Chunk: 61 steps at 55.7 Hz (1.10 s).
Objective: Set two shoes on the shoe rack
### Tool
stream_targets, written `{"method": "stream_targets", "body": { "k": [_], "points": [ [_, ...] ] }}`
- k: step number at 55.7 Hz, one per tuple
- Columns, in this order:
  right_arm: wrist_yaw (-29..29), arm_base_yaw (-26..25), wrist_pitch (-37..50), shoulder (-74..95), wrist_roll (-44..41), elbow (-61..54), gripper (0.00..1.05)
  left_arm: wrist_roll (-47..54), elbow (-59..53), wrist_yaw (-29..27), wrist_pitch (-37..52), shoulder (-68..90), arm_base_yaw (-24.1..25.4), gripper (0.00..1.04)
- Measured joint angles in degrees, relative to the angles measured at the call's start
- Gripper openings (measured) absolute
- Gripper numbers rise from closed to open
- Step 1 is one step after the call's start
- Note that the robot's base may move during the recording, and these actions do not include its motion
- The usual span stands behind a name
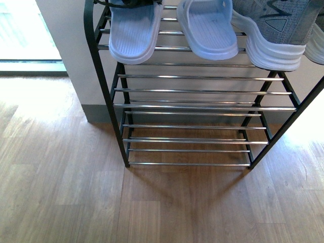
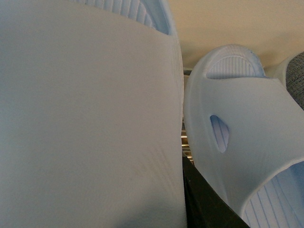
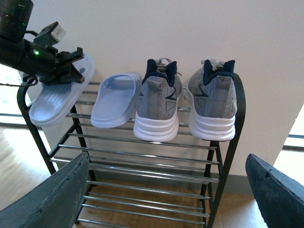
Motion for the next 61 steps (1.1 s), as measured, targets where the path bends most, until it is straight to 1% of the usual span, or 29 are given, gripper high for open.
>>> {"method": "stream_targets", "body": {
  "k": [10,13,17,19,24,27,29,33,39,40,43,45,47,50,52,59,61],
  "points": [
    [0.0,0.0,0.0,0.0,0.0,0.0,0.96,1.2,2.8,0.3,-1.8,1.8,0.0,0.02],
    [0.0,0.0,0.0,0.0,0.0,0.0,0.96,1.3,2.9,0.4,-1.8,1.9,0.0,0.05],
    [0.0,0.0,0.0,0.0,0.0,0.0,0.96,1.6,2.9,0.2,-2.1,1.9,0.0,0.16],
    [0.0,0.0,0.0,0.0,0.0,0.0,0.96,1.7,2.9,0.2,-2.1,1.9,0.0,0.23],
    [0.0,0.0,0.0,0.0,0.0,0.0,0.96,1.7,1.8,0.2,-1.0,1.5,0.0,0.35],
    [0.0,0.0,0.0,0.0,0.0,0.0,0.96,2.0,-0.3,0.2,0.5,0.5,-0.1,0.44],
    [0.0,0.0,0.0,0.0,0.0,0.0,0.96,2.2,-1.3,0.2,1.0,0.0,-0.2,0.48],
    [0.0,0.0,0.0,0.0,0.0,0.0,0.96,2.7,-4.9,0.1,2.9,-2.3,-0.6,0.59],
    [0.0,0.0,0.0,0.0,0.0,0.0,0.96,3.8,-10.7,-2.6,5.6,-7.1,-1.5,0.75],
    [0.0,0.0,0.0,0.0,0.0,0.0,0.96,3.9,-12.9,-3.2,6.8,-9.1,-1.9,0.80],
    [0.0,0.0,0.0,0.0,0.0,0.0,0.96,5.0,-17.3,-5.5,9.2,-13.3,-2.6,0.91],
    [0.0,0.0,0.0,0.0,0.0,0.0,0.96,5.5,-19.7,-6.8,10.4,-15.6,-2.8,0.96],
    [0.0,0.0,0.0,0.0,0.0,0.0,0.96,5.6,-22.2,-7.4,11.9,-18.0,-3.1,0.97],
    [0.0,0.0,0.0,0.0,0.0,0.0,0.96,5.9,-25.7,-8.8,14.0,-21.2,-3.5,0.95],
    [0.0,0.0,0.0,0.0,0.0,0.0,0.96,6.5,-29.4,-11.2,15.7,-24.4,-3.8,0.95],
    [0.0,0.0,0.0,0.0,0.0,0.0,0.96,7.3,-39.3,-16.0,19.8,-33.1,-4.3,0.95],
    [0.0,0.0,0.0,0.0,0.0,0.0,0.96,8.2,-43.3,-18.8,21.4,-36.7,-4.4,0.95]
  ]
}}
